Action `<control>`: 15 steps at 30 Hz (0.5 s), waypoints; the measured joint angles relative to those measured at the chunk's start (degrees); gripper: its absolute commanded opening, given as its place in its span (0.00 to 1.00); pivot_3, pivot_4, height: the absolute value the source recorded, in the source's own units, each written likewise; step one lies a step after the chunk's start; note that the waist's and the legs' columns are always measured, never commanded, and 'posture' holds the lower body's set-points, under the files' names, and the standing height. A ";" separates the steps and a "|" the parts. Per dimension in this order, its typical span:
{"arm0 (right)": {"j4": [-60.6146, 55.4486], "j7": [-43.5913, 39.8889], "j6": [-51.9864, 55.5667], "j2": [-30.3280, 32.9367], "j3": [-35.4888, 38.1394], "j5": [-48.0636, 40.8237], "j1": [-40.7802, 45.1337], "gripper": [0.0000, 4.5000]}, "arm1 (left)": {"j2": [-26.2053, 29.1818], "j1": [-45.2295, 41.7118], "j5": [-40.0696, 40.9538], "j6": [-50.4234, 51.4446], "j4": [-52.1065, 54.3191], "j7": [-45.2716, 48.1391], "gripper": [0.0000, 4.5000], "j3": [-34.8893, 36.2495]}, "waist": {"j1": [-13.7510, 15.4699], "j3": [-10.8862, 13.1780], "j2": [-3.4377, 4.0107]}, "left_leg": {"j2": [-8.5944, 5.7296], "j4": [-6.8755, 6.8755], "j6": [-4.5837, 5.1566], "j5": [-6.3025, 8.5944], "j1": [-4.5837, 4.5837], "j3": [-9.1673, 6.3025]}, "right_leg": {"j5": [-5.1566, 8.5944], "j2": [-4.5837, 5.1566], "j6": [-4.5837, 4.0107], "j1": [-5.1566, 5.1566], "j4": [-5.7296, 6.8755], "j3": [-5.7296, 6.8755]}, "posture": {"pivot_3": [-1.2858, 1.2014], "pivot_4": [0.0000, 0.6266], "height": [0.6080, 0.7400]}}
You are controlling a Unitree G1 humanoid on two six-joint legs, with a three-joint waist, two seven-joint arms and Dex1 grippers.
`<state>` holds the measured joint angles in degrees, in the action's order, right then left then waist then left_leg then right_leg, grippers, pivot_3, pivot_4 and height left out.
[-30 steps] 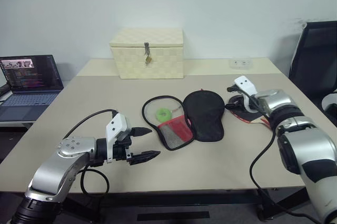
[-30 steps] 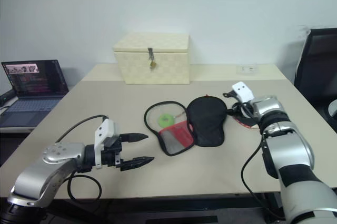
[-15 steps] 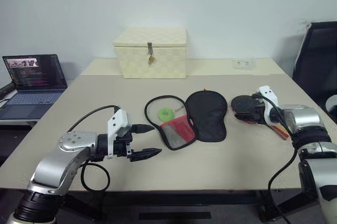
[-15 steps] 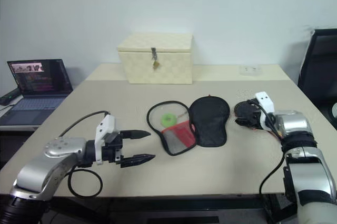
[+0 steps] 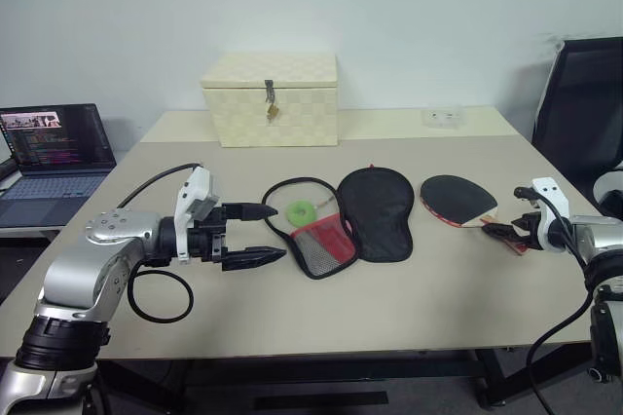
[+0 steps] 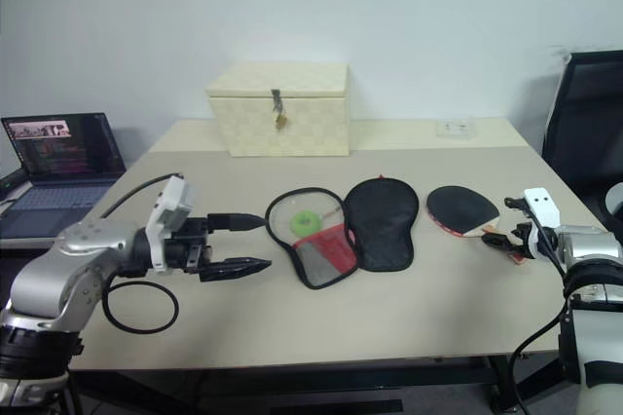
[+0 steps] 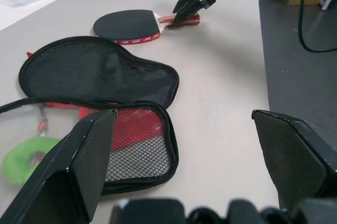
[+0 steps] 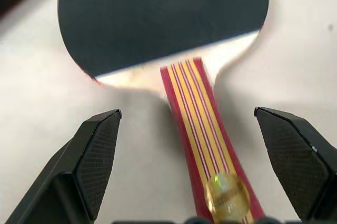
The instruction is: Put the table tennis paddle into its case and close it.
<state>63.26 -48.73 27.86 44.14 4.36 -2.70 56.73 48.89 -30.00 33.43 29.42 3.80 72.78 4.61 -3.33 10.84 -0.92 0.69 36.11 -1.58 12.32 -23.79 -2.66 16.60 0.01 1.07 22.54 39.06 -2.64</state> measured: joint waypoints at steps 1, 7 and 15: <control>0.22 -0.11 -0.16 -0.33 -0.06 0.07 0.19 0.99 | -0.07 -0.30 -0.10 -0.05 -0.08 0.27 1.00 -0.29 | 0.00 0.00 0.00 | 0.01 0.00 0.00 0.00 0.00 0.00 | 0.00 0.00 0.00 0.00 0.00 0.00 | 0.52 0.24 1.00; 1.45 1.43 -2.51 -2.90 -1.01 1.39 0.33 0.99 | -0.41 -1.86 -0.90 -0.92 -0.42 0.65 1.00 -0.94 | 0.02 0.00 0.00 | 0.01 0.01 -0.01 0.00 0.00 -0.04 | 0.00 0.00 0.00 -0.02 0.01 0.02 | 0.52 0.24 1.00; -0.28 6.93 -3.18 -4.88 -1.07 1.89 -0.87 0.66 | -0.41 -1.61 -0.91 -1.12 -0.97 1.20 1.00 -0.97 | -0.20 -0.01 -0.01 | 0.03 0.02 -0.01 0.00 0.15 -0.04 | 0.00 -0.03 -0.01 -0.16 0.03 0.02 | 0.52 0.24 1.00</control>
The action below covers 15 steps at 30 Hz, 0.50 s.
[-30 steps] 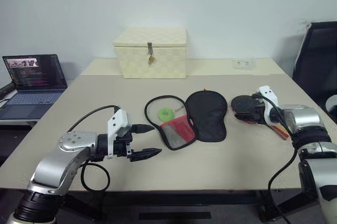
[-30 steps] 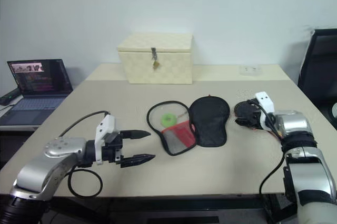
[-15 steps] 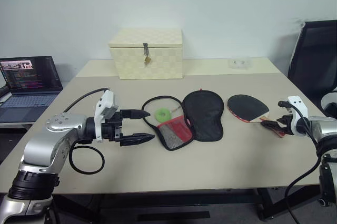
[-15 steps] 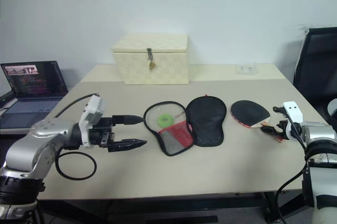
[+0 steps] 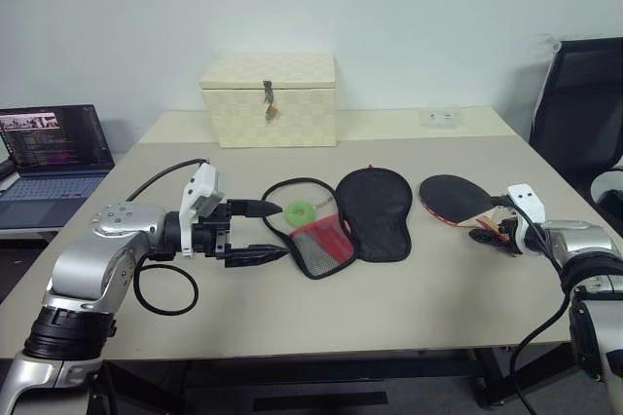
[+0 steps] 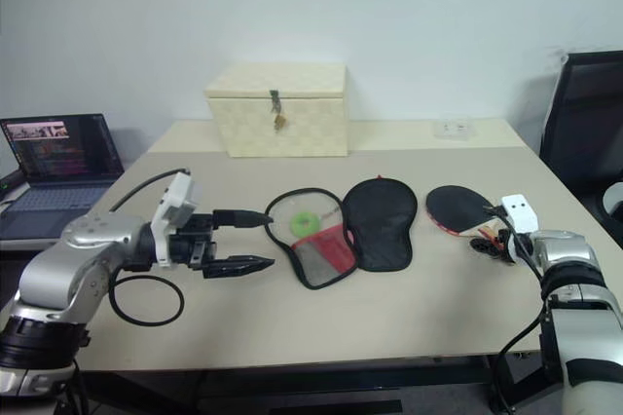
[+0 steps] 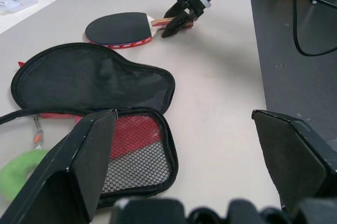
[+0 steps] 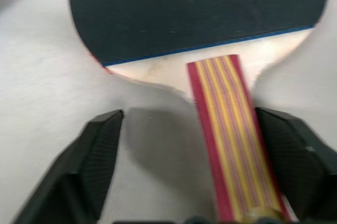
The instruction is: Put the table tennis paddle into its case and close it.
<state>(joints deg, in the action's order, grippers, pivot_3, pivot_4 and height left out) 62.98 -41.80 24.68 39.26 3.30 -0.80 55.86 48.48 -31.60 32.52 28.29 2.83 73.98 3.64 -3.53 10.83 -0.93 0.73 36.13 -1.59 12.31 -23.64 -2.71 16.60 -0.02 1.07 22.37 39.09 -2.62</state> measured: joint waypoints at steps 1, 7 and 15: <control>-1.04 0.62 -0.09 -0.26 0.02 -0.06 -0.63 0.57 | 0.00 0.16 0.00 0.00 0.00 -0.10 1.00 0.00 | -0.01 0.00 0.00 | 0.00 0.00 0.00 0.00 0.04 0.00 | 0.00 0.00 0.00 -0.04 0.00 -0.01 | 0.52 0.24 1.00; -10.97 2.95 3.61 -1.47 0.33 -0.93 -4.86 0.23 | 0.00 2.73 0.05 0.00 0.46 -1.08 1.00 0.10 | -0.08 0.00 0.00 | 0.01 0.01 0.00 0.00 0.15 0.02 | 0.00 0.01 0.01 -0.10 0.06 -0.06 | 0.52 0.24 1.00; -42.77 9.54 23.75 -3.62 7.32 -7.96 -10.18 0.23 | -0.07 6.63 1.08 0.23 3.31 -3.46 1.00 1.90 | 0.16 0.08 0.14 | 0.04 -0.01 0.00 0.00 -0.11 -0.09 | 0.00 0.06 0.00 0.09 0.02 0.02 | 0.52 0.24 1.00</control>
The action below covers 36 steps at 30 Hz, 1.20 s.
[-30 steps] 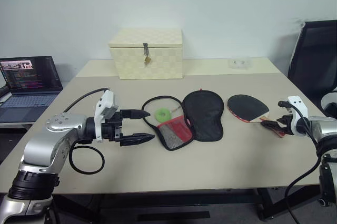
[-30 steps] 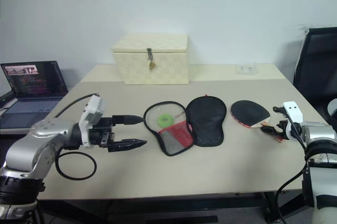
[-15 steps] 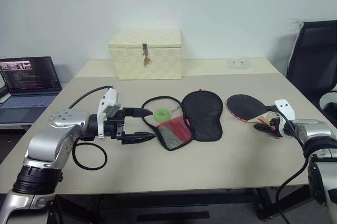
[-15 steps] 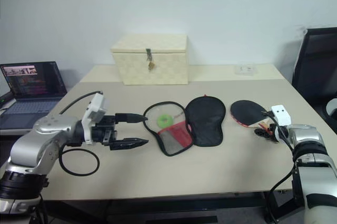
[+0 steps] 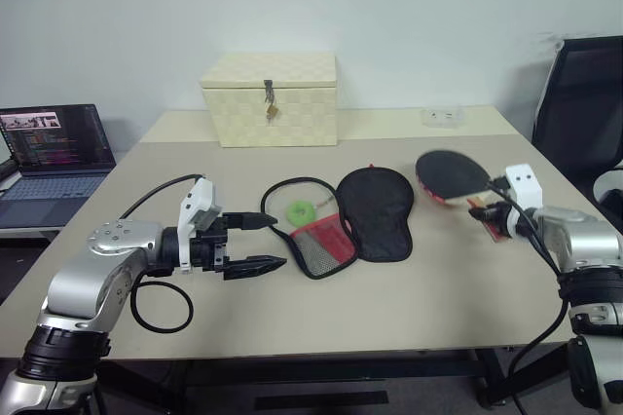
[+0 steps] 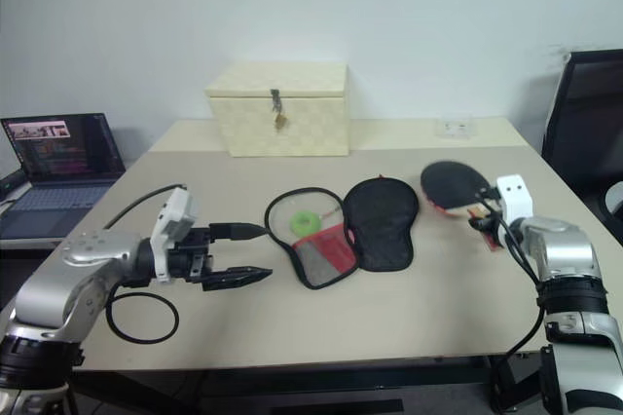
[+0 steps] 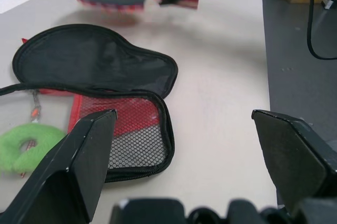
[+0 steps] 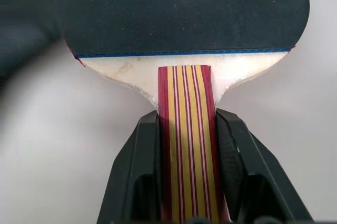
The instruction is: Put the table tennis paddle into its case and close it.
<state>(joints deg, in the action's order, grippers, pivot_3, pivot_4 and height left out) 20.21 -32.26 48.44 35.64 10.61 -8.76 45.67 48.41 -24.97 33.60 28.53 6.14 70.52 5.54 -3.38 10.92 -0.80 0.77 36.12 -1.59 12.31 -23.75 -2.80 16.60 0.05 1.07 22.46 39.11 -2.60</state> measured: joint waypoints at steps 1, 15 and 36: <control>-5.02 2.07 3.67 -2.02 1.65 -1.14 -0.16 0.23 | 0.01 0.46 0.16 0.00 0.16 -0.08 1.00 0.21 | 0.00 0.00 0.00 | 0.03 0.00 0.00 0.00 0.00 -0.05 | 0.00 0.03 0.00 0.01 0.01 -0.02 | 0.52 0.24 1.00; -20.75 27.71 15.39 -33.30 -1.10 -2.03 -2.63 0.23 | -0.75 -0.72 -0.14 -0.14 -0.27 -0.06 1.00 -0.73 | 1.73 -0.05 -0.08 | -0.19 0.05 -0.18 -0.11 -0.17 -0.06 | 0.10 0.13 -0.01 0.26 0.35 0.09 | 0.52 0.24 1.00; -12.72 32.35 8.82 -35.09 -2.99 0.86 -2.63 0.23 | -0.69 -0.03 -0.17 -0.11 0.05 -1.21 1.00 -0.72 | 0.03 -0.05 -0.08 | -0.04 -0.01 -0.17 -0.11 -0.24 0.06 | 0.20 0.01 -0.20 0.71 0.84 -0.10 | 0.52 0.24 1.00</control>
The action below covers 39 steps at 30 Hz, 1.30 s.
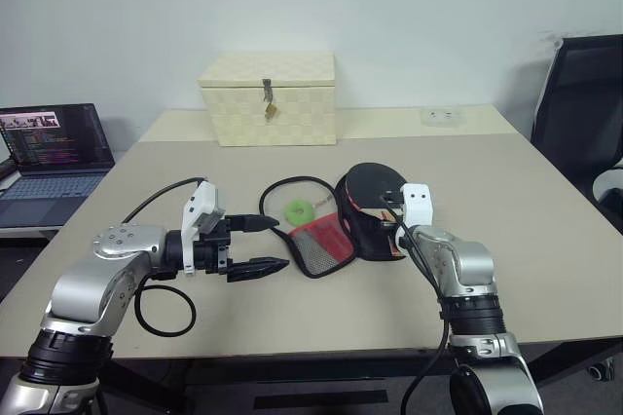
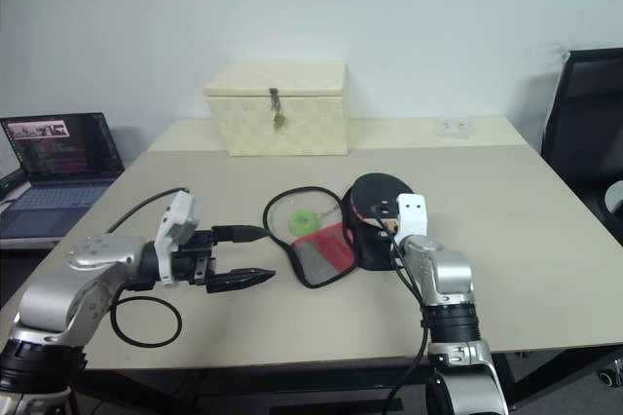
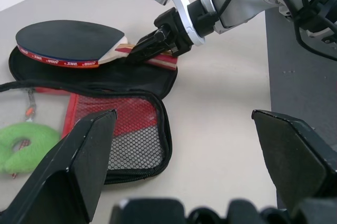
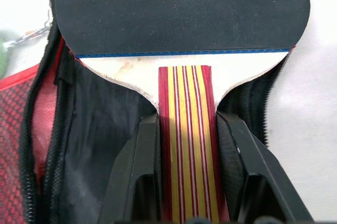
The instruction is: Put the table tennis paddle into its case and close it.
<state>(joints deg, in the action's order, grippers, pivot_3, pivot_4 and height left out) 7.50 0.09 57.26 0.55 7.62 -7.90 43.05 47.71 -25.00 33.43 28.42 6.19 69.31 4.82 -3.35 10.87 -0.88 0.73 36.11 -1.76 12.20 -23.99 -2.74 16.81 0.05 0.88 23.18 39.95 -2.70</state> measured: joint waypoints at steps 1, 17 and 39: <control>-0.10 0.04 0.00 -0.27 -0.07 0.00 0.00 0.23 | 0.00 0.00 0.00 0.00 0.00 -0.01 1.00 0.00 | 0.00 0.00 0.00 | 0.00 0.00 0.00 0.00 0.00 -0.01 | 0.00 0.00 0.00 0.00 0.00 0.00 | 0.52 0.24 1.00; 1.45 1.57 -1.57 -0.72 -1.20 0.43 -0.23 0.31 | -0.11 0.65 -0.06 -0.09 -0.01 -0.13 1.00 0.00 | 0.01 -0.01 -0.01 | 0.00 0.00 0.00 0.00 0.00 -0.01 | 0.00 0.00 0.00 0.00 0.00 0.01 | 0.52 0.24 1.00; -29.01 -30.67 8.29 25.40 -7.16 -18.42 -3.30 0.99 | -0.70 0.89 -8.25 -4.00 -13.50 -7.98 0.63 -0.10 | 0.25 -0.02 -0.03 | 0.00 0.01 0.01 0.01 0.00 -0.12 | 0.02 0.00 0.01 -0.03 -0.04 0.10 | 0.52 0.24 1.00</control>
<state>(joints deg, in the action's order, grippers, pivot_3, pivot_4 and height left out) -21.52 -30.58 65.55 25.94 0.46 -26.32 39.74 47.01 -24.11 25.18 24.42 -7.31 61.33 4.72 -3.10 10.85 -0.91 0.73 36.12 -1.75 12.21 -23.99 -2.86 16.83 0.05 0.88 23.14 39.91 -2.60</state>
